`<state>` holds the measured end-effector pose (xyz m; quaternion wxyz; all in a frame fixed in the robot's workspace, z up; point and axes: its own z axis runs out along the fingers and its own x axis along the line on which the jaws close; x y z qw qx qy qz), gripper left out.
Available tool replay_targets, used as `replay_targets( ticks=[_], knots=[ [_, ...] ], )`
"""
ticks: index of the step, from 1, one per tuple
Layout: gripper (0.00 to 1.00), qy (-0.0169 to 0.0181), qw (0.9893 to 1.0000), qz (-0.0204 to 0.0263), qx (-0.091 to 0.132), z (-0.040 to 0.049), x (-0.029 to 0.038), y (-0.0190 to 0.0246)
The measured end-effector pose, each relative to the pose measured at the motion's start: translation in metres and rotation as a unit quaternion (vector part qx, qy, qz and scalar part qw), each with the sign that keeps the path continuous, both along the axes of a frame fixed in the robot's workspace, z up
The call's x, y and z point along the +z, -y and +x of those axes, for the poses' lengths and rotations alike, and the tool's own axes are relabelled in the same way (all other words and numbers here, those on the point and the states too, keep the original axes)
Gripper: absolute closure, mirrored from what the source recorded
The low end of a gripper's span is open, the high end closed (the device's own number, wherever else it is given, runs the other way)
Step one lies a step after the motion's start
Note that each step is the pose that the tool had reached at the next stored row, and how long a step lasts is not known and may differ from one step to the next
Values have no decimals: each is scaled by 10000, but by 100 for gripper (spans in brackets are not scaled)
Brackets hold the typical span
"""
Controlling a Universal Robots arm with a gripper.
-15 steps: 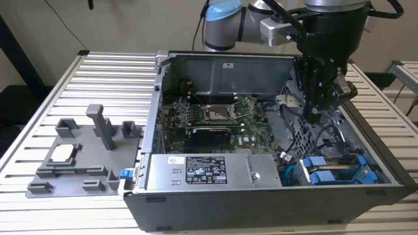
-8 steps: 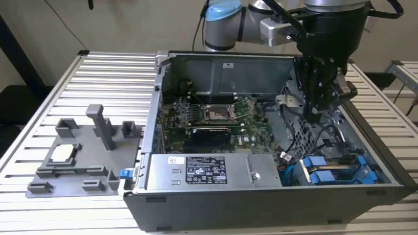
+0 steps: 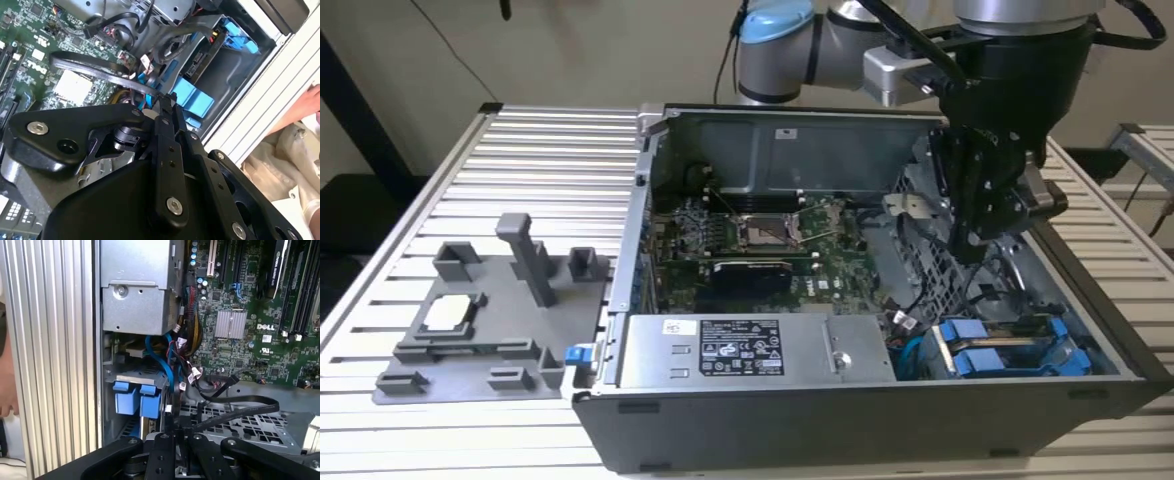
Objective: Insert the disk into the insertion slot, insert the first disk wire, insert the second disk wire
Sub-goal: 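Insert the second disk wire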
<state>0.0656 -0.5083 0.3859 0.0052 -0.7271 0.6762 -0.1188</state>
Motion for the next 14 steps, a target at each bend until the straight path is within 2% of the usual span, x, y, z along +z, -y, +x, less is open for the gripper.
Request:
replay_targets(
  ticks=[14],
  knots=[
    [84,-114,9999,1,0,159,-10,331]
  ],
)
